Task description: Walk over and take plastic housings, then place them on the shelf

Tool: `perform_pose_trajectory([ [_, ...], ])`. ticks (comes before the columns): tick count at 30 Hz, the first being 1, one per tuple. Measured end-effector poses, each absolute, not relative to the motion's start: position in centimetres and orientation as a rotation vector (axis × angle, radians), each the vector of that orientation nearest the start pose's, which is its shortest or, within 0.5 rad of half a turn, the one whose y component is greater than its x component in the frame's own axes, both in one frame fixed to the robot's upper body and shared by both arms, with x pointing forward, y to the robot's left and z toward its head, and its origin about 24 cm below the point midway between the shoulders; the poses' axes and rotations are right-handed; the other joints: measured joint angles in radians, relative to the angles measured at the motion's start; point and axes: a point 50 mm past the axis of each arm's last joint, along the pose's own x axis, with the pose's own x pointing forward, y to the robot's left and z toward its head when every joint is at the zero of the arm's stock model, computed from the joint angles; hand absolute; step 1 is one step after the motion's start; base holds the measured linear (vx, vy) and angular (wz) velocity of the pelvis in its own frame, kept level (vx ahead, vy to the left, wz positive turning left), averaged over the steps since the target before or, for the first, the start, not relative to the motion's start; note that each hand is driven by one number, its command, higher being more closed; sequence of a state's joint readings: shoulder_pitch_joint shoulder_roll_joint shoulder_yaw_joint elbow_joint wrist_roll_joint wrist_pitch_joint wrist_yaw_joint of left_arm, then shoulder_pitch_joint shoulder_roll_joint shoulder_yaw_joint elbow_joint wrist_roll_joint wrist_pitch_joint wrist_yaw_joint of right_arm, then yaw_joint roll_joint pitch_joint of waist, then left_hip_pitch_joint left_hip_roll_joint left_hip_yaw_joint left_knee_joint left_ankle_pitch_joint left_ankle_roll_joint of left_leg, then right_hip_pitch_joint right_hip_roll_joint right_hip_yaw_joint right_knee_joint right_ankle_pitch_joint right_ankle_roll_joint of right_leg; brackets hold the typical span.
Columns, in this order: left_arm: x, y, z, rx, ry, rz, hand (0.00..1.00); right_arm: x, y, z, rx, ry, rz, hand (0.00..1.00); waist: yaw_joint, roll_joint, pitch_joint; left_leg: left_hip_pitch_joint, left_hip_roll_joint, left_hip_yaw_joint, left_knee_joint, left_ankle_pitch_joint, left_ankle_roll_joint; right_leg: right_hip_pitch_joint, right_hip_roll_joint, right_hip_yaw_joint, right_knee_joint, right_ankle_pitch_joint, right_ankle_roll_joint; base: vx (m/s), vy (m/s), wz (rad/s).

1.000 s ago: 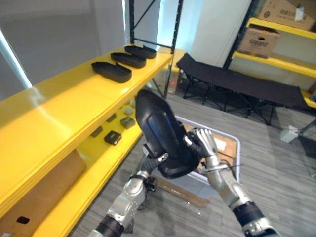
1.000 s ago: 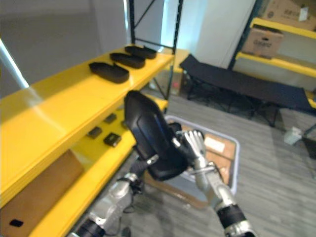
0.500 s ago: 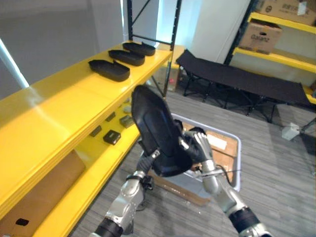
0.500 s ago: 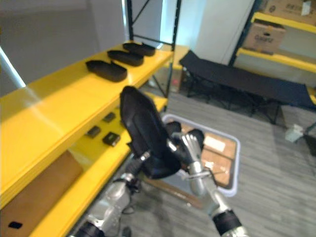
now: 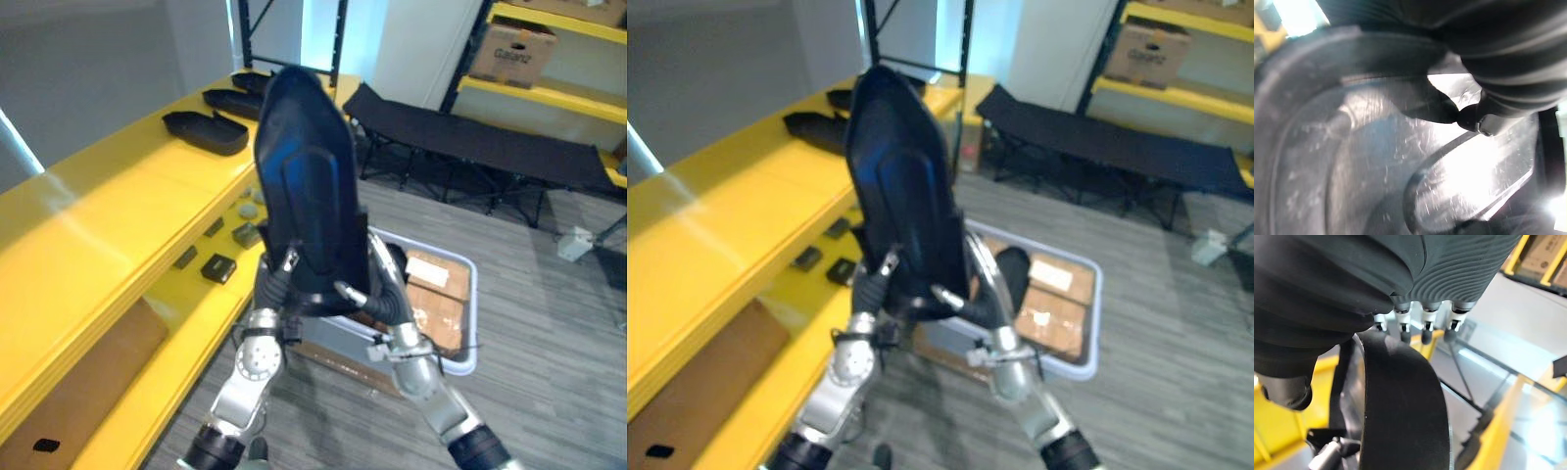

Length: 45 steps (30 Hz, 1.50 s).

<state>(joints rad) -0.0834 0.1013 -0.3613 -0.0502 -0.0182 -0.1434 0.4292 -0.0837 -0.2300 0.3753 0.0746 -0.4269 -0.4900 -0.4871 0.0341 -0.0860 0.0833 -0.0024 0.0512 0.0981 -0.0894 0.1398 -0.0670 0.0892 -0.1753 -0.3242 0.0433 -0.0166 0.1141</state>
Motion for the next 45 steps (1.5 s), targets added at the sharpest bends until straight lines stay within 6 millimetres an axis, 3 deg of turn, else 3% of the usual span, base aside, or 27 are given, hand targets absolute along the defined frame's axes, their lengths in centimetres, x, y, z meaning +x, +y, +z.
perform_pose_trajectory([
  [5, 25.5, 10.1, 7.8, 0.123, -0.256, 0.104, 1.00, 23.7, -10.1, 9.5, -0.372, -0.688, 0.065, 0.00, -0.007, 0.009, 0.006, 0.002, 0.003, 0.003, 0.000, 0.000, 0.000, -0.004, 0.001, 0.004, 0.003, -0.006, 0.000, -0.01, -0.002, -0.01],
  [8, 25.6, 10.9, 7.3, 0.221, -0.232, 0.156, 1.00, 24.0, -10.9, 10.7, -0.210, -0.675, 0.121, 0.00, -0.006, 0.011, 0.007, 0.002, 0.004, 0.014, 0.000, 0.000, 0.000, -0.014, 0.002, 0.023, 0.004, -0.005, 0.001, -0.01, 0.004, -0.12],
  [10, 25.7, 11.7, 6.3, 0.321, -0.197, 0.204, 1.00, 24.3, -11.3, 11.9, 0.164, -0.590, 0.346, 0.00, -0.013, 0.015, 0.010, 0.002, 0.005, 0.019, 0.000, 0.000, 0.001, -0.016, 0.001, 0.026, 0.005, -0.003, 0.002, 0.00, -0.001, -0.08],
  [13, 25.3, 12.9, 4.7, 0.433, -0.139, 0.263, 1.00, 24.6, -11.8, 11.7, 0.441, -0.528, 0.503, 0.00, -0.024, 0.016, 0.011, 0.003, 0.005, 0.020, 0.000, 0.000, 0.001, -0.016, 0.002, 0.027, 0.007, -0.002, 0.002, 0.00, 0.000, 0.00],
  [17, 24.6, 15.2, 3.7, 0.470, -0.093, 0.412, 1.00, 24.6, -13.8, 11.8, 0.451, -0.556, 0.402, 0.00, -0.027, 0.022, 0.014, 0.003, 0.006, 0.021, 0.000, 0.000, 0.001, -0.016, 0.003, 0.028, 0.011, 0.001, 0.003, 0.00, 0.000, 0.00],
  [21, 24.0, 19.2, 4.4, 0.453, -0.118, 0.689, 1.00, 23.5, -17.5, 11.8, 0.466, -0.596, 0.233, 0.00, -0.035, 0.025, 0.016, 0.003, 0.006, 0.024, 0.000, -0.001, 0.001, -0.017, 0.003, 0.031, 0.009, -0.001, 0.001, 0.00, 0.000, 0.00],
  [25, 22.6, 22.6, 5.5, 0.410, -0.178, 0.921, 1.00, 22.1, -20.5, 10.1, 0.505, -0.558, 0.057, 0.00, -0.049, 0.027, 0.016, 0.004, 0.009, 0.042, 0.000, -0.009, -0.003, -0.023, 0.004, 0.050, 0.001, 0.000, 0.002, 0.00, 0.005, -0.10],
  [33, 19.2, 24.2, 6.2, 0.236, -0.256, 1.115, 1.00, 18.7, -23.8, 5.2, 0.529, -0.379, -0.269, 0.00, -0.063, 0.045, 0.025, 0.002, 0.008, 0.052, 0.000, -0.015, -0.004, -0.028, 0.003, 0.057, -0.004, 0.001, 0.003, 0.01, 0.001, -0.04],
  [37, 17.6, 24.0, 7.9, 0.129, -0.382, 1.121, 1.00, 17.1, -25.2, 2.7, 0.535, -0.287, -0.433, 0.00, -0.064, 0.055, 0.030, 0.000, 0.008, 0.051, 0.000, -0.017, -0.003, -0.026, 0.003, 0.056, -0.005, 0.001, 0.003, 0.01, 0.000, 0.00],
  [45, 16.8, 22.9, 11.0, 0.093, -0.579, 0.961, 1.00, 17.3, -24.4, 2.5, 0.465, -0.258, -0.410, 0.00, -0.055, 0.059, 0.031, 0.000, 0.006, 0.044, 0.000, -0.018, -0.001, -0.020, 0.001, 0.049, -0.009, -0.001, 0.006, 0.01, 0.001, 0.01],
])
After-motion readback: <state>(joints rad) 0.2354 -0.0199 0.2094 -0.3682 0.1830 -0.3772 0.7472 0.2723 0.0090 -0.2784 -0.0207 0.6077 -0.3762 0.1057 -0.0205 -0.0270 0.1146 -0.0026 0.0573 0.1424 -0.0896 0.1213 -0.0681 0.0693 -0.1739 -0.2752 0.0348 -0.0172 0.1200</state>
